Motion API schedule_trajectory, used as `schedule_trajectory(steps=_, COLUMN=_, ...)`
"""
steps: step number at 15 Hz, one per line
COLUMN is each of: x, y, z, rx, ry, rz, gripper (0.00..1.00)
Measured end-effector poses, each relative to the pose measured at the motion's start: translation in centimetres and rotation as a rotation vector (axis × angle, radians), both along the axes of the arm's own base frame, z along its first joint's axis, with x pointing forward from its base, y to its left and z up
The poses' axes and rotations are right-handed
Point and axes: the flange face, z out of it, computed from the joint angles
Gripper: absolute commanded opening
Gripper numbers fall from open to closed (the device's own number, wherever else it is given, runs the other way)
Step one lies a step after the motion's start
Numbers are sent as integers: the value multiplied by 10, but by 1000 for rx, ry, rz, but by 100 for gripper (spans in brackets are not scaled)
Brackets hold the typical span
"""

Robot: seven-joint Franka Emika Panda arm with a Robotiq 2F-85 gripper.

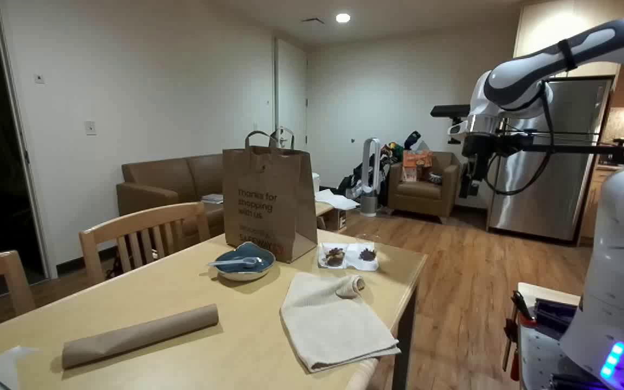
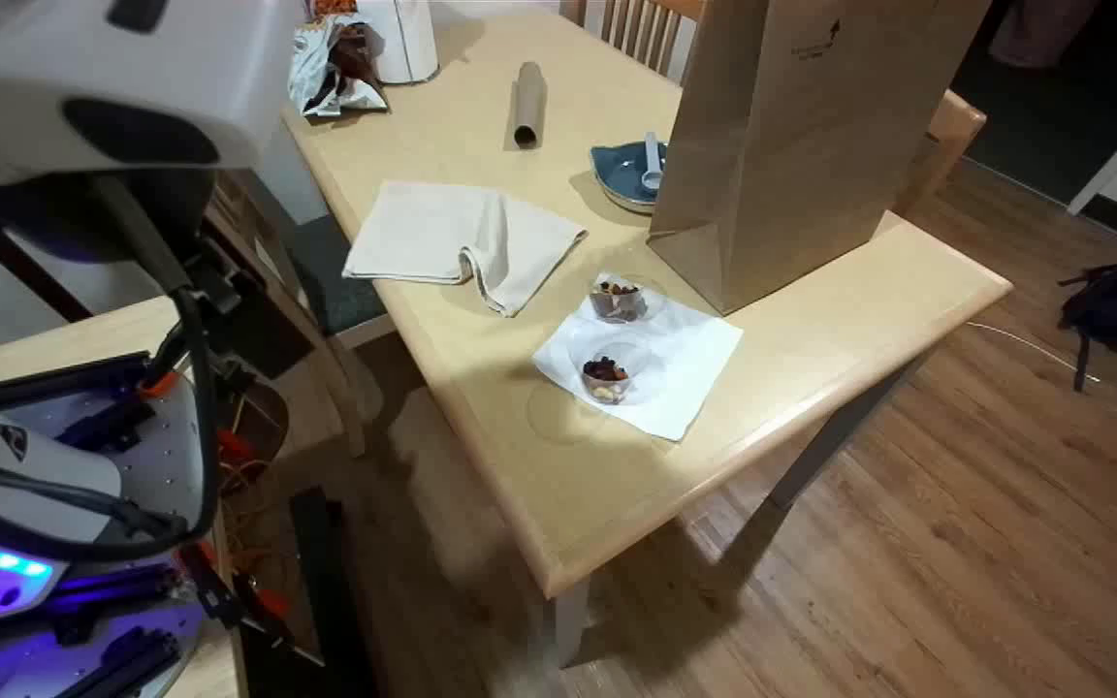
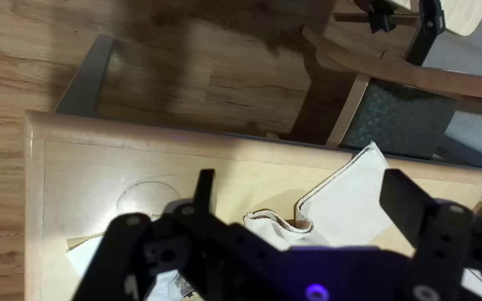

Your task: Place the paper towel core and place it in the paper bag

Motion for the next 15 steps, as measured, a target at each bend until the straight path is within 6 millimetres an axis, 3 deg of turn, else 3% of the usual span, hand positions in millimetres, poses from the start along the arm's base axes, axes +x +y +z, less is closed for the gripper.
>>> schedule_trajectory(steps=4, x=-1, y=-1, z=1, rx=14, ry=3, rz=-39, gripper=100)
schedule_trajectory(steps=7, x=-14, y=-15, z=-1, rx=40, ry=55, rz=-129, gripper=100)
schedule_trajectory(steps=11, x=-13, y=-13, z=1, rx=28, ry=51, rz=-113, gripper=100)
schedule_trajectory(steps=13, x=-8, y=-5, z=2, rx=4, ry=34, rz=-26, gripper=100)
schedule_trajectory(steps=15, x=6, y=21, z=5, rx=-33, ry=26, rz=68, gripper=100)
